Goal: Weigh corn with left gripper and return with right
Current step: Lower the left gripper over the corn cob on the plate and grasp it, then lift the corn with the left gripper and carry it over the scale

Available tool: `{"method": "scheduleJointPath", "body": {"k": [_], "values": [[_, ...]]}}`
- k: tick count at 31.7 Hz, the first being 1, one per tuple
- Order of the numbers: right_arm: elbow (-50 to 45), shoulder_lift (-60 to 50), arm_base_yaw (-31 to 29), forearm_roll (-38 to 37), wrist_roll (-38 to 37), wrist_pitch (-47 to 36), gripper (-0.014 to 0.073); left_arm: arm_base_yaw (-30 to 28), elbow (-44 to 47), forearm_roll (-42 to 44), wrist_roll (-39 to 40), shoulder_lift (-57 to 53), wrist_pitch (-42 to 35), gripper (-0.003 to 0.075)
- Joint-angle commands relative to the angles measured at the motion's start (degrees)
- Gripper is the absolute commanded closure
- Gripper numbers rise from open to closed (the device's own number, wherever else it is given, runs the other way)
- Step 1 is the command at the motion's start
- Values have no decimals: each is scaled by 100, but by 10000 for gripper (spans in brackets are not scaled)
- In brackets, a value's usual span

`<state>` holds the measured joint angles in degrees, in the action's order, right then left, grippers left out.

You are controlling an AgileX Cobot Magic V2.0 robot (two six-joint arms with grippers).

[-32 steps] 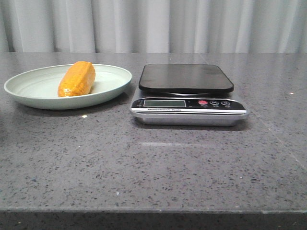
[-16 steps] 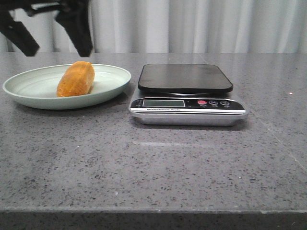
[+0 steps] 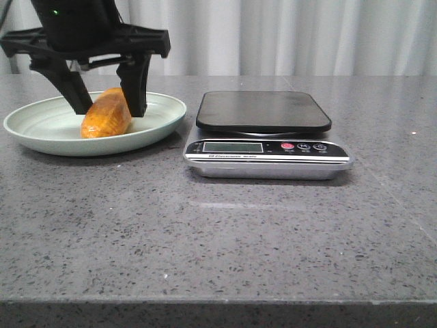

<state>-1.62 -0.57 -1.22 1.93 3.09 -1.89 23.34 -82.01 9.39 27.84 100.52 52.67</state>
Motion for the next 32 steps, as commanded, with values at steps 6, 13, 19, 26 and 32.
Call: {"method": "scheduleJointPath", "body": {"k": [6, 13, 19, 26, 32], "values": [[48, -102, -41, -80, 40, -429, 422, 4, -215, 57, 84, -12, 0, 302], [48, -102, -41, -80, 40, -429, 422, 4, -296, 20, 84, 0, 81, 359], [48, -102, -41, -80, 40, -429, 422, 98, -916, -88, -84, -11, 446, 505], [48, -102, -41, -80, 40, -429, 422, 545, -1797, -367, -568, 2, 538, 544], [48, -102, -41, -80, 40, -429, 422, 1026, -2328, -355, -557, 274, 584, 543]]}}
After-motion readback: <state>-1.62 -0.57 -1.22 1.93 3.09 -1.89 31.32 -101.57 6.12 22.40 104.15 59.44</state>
